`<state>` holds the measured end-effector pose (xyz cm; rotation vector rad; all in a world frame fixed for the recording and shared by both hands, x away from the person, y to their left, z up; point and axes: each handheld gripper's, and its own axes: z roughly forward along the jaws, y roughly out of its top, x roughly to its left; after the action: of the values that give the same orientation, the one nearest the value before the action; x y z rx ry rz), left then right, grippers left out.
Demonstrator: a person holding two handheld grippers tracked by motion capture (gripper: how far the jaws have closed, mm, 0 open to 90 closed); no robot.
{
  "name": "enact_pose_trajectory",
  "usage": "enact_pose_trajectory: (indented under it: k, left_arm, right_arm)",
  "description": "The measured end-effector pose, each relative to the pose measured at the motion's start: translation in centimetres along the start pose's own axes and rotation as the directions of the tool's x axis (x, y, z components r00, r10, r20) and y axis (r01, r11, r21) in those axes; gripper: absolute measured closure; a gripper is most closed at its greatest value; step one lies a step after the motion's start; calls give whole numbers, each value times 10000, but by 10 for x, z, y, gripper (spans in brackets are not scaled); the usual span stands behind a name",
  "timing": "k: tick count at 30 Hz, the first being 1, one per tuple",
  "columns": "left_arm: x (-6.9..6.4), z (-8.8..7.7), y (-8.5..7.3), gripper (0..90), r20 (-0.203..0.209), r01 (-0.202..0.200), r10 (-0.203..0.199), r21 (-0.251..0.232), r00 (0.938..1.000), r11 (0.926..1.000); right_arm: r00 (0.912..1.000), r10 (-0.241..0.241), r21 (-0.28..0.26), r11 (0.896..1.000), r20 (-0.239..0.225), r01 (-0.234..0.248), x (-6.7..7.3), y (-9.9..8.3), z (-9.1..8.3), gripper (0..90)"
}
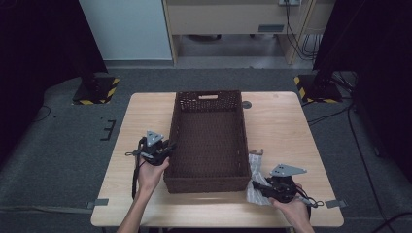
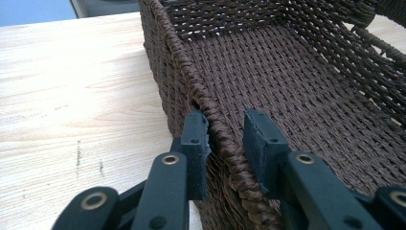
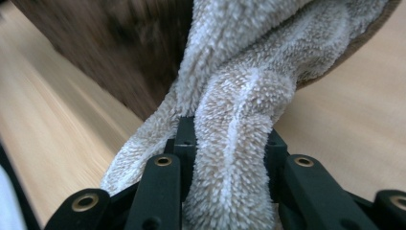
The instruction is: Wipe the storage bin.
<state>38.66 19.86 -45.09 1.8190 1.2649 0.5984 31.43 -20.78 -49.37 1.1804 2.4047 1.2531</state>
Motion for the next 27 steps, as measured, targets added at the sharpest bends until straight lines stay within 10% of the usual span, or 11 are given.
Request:
enact_pose_trajectory:
  k: [7,15,27]
  left_arm:
    - [1,0,0,699,98,77,-76,-40,9999,10000]
    - [2,0,-1,678,257,202,-198,-170,9995,9996]
    - [5,1,-3,608,235,295,-288,-319,9993,9991]
  right_arm:
    - [9986,-330,939,9952,421,289,1,-6,16,690]
    - [9913,-38,10,10000,1313,37,-15,5,-2,679]
    - [9405,349,-385,9990,3379,-233,-64,6,-30,673]
